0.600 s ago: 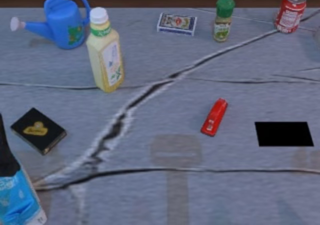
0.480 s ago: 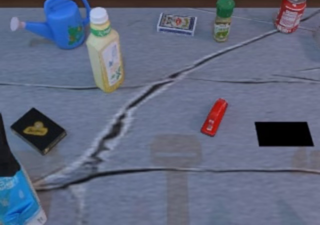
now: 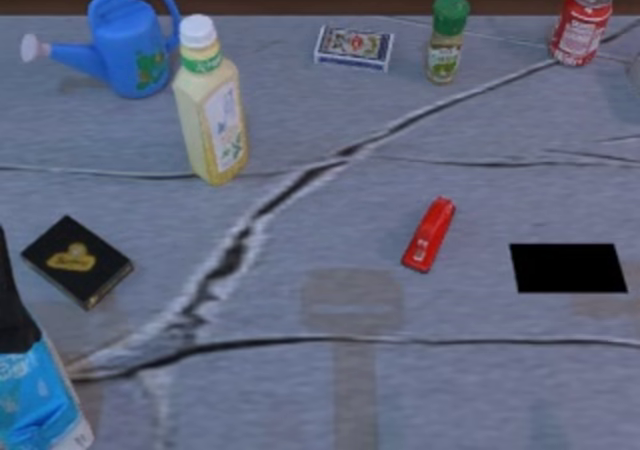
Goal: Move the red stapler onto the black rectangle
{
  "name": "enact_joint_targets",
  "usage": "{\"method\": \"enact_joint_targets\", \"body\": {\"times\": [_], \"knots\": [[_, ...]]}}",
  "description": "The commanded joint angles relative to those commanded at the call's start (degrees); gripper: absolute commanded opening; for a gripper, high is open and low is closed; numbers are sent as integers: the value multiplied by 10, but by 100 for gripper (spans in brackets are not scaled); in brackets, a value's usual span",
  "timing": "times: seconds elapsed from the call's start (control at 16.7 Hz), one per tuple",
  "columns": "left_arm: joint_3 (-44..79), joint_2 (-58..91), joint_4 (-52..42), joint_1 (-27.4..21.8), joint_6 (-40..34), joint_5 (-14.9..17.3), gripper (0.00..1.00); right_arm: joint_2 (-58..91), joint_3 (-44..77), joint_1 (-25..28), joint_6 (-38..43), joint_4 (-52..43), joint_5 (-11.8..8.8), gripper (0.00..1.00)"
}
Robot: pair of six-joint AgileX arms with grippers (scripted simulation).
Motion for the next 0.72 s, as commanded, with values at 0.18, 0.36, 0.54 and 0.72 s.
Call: {"method": "enact_joint_targets", "body": {"times": [0.18, 0.36, 0.54, 0.72], "knots": [[0, 0, 0, 0, 0, 0, 100, 151, 118, 18, 63, -108, 19, 100], [0, 0, 0, 0, 0, 0, 100, 339, 241, 43, 128, -236, 38, 100], [0, 0, 0, 0, 0, 0, 100, 542, 368, 74, 190, -368, 53, 100], [0, 0, 0, 0, 0, 0, 100, 733, 504, 110, 250, -487, 59, 100]]}}
